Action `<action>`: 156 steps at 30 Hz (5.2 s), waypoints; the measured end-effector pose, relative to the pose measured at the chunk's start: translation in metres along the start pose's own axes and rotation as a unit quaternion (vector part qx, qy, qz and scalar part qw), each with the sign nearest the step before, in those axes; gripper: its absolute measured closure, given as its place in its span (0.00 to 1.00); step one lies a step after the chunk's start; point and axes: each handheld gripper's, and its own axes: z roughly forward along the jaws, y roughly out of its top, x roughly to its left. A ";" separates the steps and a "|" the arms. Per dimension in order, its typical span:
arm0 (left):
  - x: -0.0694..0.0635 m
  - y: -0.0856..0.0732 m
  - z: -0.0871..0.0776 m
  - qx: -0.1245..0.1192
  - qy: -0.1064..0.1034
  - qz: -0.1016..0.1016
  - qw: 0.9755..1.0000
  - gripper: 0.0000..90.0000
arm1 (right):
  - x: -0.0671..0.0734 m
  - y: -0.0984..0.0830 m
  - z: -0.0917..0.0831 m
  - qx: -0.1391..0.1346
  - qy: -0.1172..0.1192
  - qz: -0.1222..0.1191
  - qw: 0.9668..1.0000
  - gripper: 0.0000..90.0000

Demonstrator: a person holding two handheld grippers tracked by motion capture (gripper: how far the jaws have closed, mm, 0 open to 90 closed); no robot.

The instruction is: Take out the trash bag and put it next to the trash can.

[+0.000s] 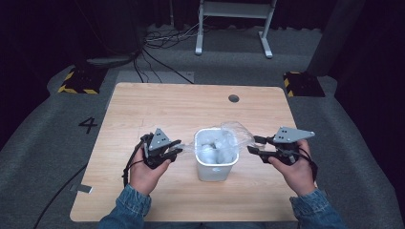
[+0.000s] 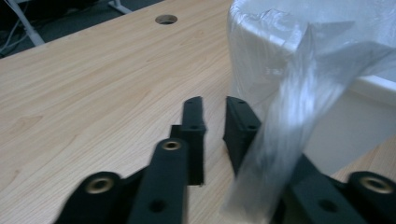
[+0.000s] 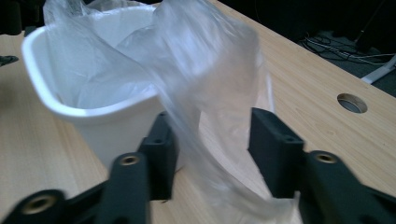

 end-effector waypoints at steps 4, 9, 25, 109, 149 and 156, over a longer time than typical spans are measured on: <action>-0.004 0.000 -0.008 -0.006 0.005 0.008 1.000 0.65 | 0.009 -0.001 -0.017 -0.010 -0.007 0.003 1.000 0.45; -0.011 0.000 -0.016 -0.013 0.008 0.015 1.000 0.59 | 0.023 -0.001 -0.041 -0.031 -0.018 -0.001 0.999 0.41; -0.013 -0.006 -0.023 -0.005 0.009 0.009 1.000 0.74 | 0.063 -0.007 -0.025 0.020 0.046 -0.020 0.999 0.74; -0.020 0.039 -0.034 -0.085 0.023 0.028 0.996 0.36 | 0.075 0.100 0.097 0.016 0.116 0.005 0.993 1.00; 0.015 -0.030 -0.044 0.000 0.064 -0.023 0.998 0.32 | 0.048 0.164 0.015 -0.078 0.050 -0.039 0.995 1.00; 0.021 -0.038 -0.043 0.011 0.067 -0.029 0.997 0.32 | 0.039 0.171 -0.003 -0.092 0.032 -0.040 0.994 1.00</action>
